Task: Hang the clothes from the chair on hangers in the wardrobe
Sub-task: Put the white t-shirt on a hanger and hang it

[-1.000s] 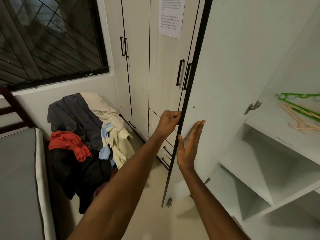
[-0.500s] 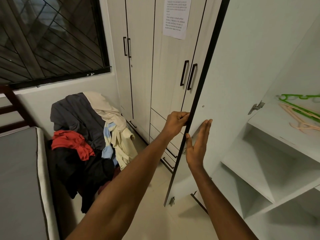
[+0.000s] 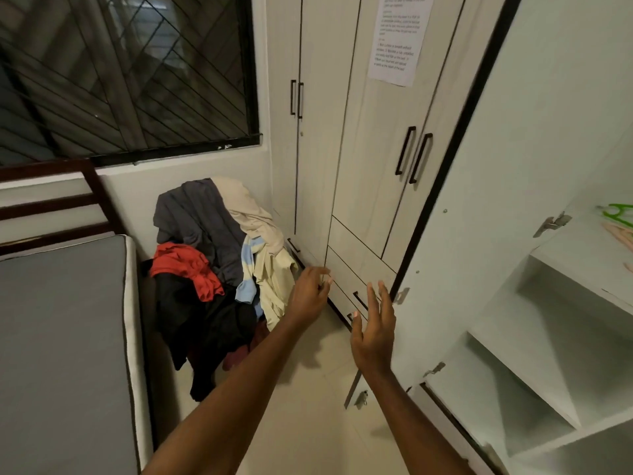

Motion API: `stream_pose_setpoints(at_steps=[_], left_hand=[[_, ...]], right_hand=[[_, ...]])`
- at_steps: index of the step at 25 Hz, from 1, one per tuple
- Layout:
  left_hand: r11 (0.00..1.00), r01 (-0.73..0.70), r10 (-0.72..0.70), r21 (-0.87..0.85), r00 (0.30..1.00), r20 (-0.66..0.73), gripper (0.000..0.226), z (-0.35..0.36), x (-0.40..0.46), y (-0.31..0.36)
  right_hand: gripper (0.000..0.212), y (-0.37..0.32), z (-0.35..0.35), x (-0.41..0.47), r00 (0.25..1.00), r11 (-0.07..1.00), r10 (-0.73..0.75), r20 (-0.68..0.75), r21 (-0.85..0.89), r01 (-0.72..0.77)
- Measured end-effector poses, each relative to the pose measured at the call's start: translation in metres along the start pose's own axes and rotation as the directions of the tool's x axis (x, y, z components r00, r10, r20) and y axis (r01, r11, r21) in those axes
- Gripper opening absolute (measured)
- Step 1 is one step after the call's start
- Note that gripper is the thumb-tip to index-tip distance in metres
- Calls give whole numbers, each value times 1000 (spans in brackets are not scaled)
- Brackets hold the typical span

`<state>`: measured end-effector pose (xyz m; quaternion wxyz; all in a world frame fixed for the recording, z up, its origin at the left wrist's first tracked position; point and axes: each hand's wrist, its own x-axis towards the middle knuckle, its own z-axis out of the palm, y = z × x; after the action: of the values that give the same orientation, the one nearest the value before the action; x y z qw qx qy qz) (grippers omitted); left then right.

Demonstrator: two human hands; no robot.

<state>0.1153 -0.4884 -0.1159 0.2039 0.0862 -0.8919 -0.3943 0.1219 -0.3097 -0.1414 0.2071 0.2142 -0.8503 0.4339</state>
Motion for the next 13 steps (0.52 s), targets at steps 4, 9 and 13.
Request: stream_pose_setpoints(at_steps=[4, 9, 13], left_hand=[[993, 104, -97, 59, 990, -104, 32, -43, -50, -52], [946, 245, -195, 211, 953, -234, 42, -109, -123, -133], [895, 362, -284, 262, 914, -291, 55, -149, -161, -173]], right_hand=[[55, 1, 36, -30, 982, 995, 27, 185, -98, -9], [57, -19, 82, -70, 949, 986, -74, 307, -119, 116], [54, -40, 123, -82, 908, 978, -90, 410, -136, 159]])
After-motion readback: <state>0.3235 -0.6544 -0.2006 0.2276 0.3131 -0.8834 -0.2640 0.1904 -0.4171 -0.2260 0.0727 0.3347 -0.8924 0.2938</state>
